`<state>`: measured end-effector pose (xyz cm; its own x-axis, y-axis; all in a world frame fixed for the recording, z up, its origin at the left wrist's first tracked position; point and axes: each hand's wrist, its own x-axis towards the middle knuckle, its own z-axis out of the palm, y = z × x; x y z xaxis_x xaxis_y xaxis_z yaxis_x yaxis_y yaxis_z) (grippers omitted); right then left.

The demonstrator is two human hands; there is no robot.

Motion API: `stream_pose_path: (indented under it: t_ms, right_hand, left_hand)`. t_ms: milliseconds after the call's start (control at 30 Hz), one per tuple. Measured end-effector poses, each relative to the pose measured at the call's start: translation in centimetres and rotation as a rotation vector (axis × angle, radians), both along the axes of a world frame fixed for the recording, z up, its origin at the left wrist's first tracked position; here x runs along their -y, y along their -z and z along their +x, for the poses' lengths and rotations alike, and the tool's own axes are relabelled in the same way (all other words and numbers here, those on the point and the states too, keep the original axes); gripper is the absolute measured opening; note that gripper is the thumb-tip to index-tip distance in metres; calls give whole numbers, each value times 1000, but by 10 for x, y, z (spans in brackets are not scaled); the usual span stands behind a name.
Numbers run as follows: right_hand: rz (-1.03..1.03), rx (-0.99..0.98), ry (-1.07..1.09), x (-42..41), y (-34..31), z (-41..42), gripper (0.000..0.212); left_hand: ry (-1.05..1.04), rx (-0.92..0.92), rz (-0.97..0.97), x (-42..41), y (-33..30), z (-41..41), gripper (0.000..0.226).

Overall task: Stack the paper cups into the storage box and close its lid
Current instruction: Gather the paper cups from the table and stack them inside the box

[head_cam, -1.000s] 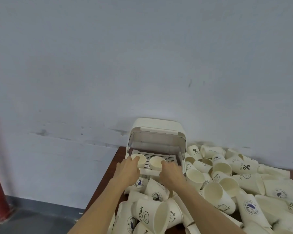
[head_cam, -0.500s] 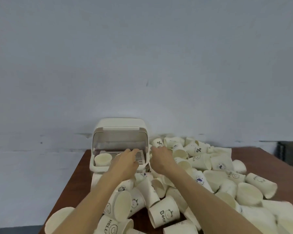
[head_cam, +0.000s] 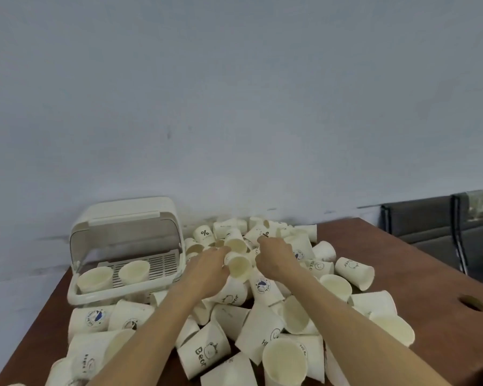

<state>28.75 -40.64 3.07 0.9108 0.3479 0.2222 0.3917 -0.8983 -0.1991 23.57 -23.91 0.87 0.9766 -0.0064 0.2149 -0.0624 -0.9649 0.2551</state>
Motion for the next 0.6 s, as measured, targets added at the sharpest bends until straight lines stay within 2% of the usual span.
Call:
stream_pose_path:
  t_ms: [267, 367, 467, 600]
  right_hand:
    - [-41, -66, 115, 24, 13, 16, 7]
    - [-49, -82, 170, 25, 18, 25, 6]
    - [-69, -78, 215, 25, 27, 33, 20]
    - [-82, -66, 267, 17, 40, 43, 24]
  left_hand:
    - [-10, -35, 60, 16, 7, 32, 38]
    - [-8, -110, 169, 15, 9, 41, 38]
    - [-11, -195, 285, 12, 17, 51, 38]
    - [-17, -262, 386, 10, 23, 63, 37]
